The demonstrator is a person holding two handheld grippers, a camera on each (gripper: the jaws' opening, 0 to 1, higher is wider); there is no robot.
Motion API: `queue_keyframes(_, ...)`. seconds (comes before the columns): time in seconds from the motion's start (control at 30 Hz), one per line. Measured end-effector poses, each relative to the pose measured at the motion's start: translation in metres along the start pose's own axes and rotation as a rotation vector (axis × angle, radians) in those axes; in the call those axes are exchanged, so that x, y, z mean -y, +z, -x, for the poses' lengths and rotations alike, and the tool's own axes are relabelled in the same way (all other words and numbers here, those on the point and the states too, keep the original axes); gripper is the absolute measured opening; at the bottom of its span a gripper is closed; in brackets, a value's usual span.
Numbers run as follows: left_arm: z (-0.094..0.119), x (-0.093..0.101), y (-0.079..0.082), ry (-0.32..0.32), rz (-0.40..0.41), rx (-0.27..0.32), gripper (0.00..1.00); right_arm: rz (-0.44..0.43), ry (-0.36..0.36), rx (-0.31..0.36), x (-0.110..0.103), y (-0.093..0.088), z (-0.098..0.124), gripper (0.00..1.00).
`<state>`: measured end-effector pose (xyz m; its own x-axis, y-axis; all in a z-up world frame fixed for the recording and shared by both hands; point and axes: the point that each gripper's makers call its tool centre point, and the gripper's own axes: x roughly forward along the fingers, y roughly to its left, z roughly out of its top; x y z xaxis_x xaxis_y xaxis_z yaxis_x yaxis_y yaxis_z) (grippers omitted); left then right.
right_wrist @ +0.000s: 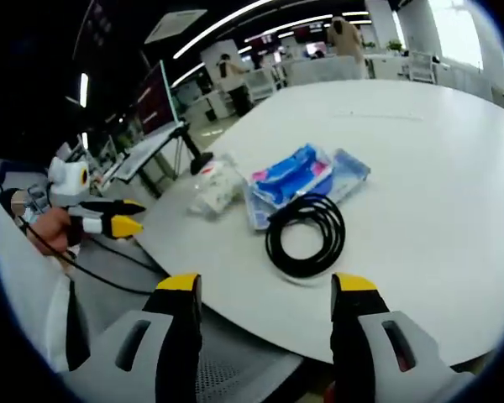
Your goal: Arrange the tabletop items into an orderly group along one side of the table until the central work area is clear of visible clutter.
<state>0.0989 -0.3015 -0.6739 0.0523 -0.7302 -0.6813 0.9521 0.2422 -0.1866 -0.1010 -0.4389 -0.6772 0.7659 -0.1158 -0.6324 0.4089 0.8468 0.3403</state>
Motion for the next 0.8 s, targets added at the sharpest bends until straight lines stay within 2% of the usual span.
queue_keyframes(0.47, -0.0012, 0.0013, 0.0005, -0.002, 0.020, -0.001, 0.58, 0.006, 0.002, 0.007, 0.0008, 0.0077, -0.0006, 0.60)
queue_keyframes(0.8, 0.0011, -0.0067, -0.0061, 0.013, 0.078, -0.003, 0.56, -0.004, -0.009, 0.003, 0.0006, 0.0009, -0.0021, 0.60)
